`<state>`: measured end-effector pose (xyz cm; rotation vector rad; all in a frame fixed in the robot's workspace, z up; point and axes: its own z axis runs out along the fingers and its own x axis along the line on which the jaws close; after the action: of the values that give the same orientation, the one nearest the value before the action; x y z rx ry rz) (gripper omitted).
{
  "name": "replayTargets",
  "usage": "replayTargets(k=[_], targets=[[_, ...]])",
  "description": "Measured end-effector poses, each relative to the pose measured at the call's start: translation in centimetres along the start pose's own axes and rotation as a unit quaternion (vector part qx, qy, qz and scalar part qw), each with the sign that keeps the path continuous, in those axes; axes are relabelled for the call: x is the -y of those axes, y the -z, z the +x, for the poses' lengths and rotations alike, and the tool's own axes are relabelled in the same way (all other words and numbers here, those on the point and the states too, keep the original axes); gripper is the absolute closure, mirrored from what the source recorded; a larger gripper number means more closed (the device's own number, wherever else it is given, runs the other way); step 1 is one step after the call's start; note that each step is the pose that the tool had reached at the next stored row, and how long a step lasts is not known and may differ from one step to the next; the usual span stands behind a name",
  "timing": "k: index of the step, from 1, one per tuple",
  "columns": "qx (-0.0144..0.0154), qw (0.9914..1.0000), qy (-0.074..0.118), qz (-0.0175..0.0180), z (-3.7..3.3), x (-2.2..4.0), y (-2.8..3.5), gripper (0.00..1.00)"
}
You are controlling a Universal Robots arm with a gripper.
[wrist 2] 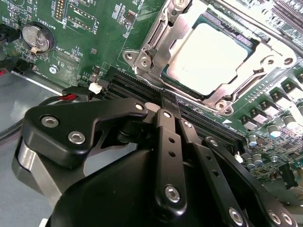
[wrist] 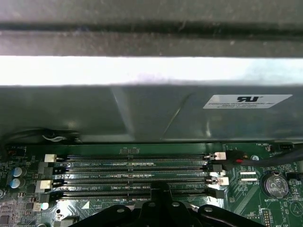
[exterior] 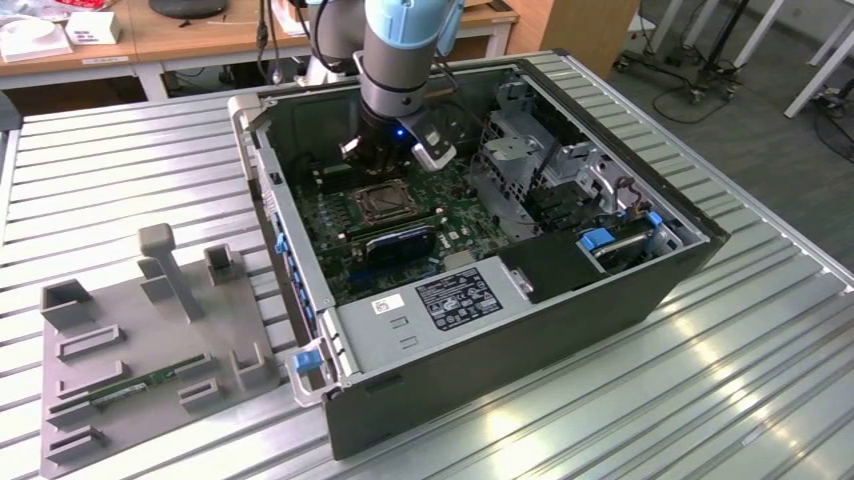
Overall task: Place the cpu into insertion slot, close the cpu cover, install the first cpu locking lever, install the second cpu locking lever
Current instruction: 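Install the first cpu locking lever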
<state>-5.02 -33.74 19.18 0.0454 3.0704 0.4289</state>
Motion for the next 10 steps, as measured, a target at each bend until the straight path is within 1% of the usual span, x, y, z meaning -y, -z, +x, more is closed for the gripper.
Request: replayTargets(k=[4, 10], targets=[[0.0004, 1.00000, 0.000, 0.0001, 0.00, 0.04, -0.15, 0.89], [0.0000, 1.00000, 0.000, 0.0001, 0.01, 0.07, -0.22, 0.89]])
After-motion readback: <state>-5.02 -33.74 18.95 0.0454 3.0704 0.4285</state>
